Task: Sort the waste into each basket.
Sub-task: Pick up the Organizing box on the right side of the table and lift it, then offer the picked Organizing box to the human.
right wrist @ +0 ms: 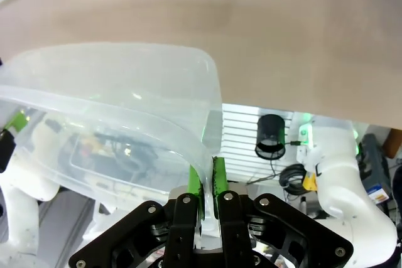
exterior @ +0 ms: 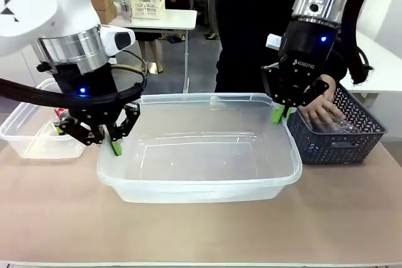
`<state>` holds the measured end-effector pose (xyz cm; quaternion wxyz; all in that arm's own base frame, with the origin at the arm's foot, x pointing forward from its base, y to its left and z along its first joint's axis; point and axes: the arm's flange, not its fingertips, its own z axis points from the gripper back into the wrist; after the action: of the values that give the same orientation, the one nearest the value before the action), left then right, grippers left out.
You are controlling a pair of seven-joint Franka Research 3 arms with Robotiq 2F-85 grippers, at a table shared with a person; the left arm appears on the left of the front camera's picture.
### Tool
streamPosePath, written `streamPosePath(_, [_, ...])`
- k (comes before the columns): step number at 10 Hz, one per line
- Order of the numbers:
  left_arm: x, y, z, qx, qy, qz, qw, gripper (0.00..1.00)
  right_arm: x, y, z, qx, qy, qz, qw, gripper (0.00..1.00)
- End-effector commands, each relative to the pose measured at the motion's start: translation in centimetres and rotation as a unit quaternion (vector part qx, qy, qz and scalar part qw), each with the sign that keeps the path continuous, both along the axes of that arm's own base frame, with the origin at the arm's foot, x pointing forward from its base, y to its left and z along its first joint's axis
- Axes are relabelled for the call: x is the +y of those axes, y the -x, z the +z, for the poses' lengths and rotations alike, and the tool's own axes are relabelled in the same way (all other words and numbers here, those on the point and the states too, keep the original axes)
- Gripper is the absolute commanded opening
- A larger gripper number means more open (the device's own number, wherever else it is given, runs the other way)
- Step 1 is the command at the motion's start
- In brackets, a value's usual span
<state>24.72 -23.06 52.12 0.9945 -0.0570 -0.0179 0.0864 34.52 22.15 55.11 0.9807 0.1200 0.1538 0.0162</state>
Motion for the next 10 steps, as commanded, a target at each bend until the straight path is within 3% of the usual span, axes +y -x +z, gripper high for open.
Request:
streamPosePath(1, [0.01, -0.09, 0.13, 0.0, 0.008, 0.017, 1.0, 0.05, 0.03, 0.62, 0.62, -0.002, -0.006, 0.011, 1.0, 0.09])
streamPosePath(10, [0.01, -0.09, 0.13, 0.0, 0.008, 0.017, 1.0, 0.05, 0.03, 0.62, 0.62, -0.002, -0.006, 0.011, 1.0, 0.09])
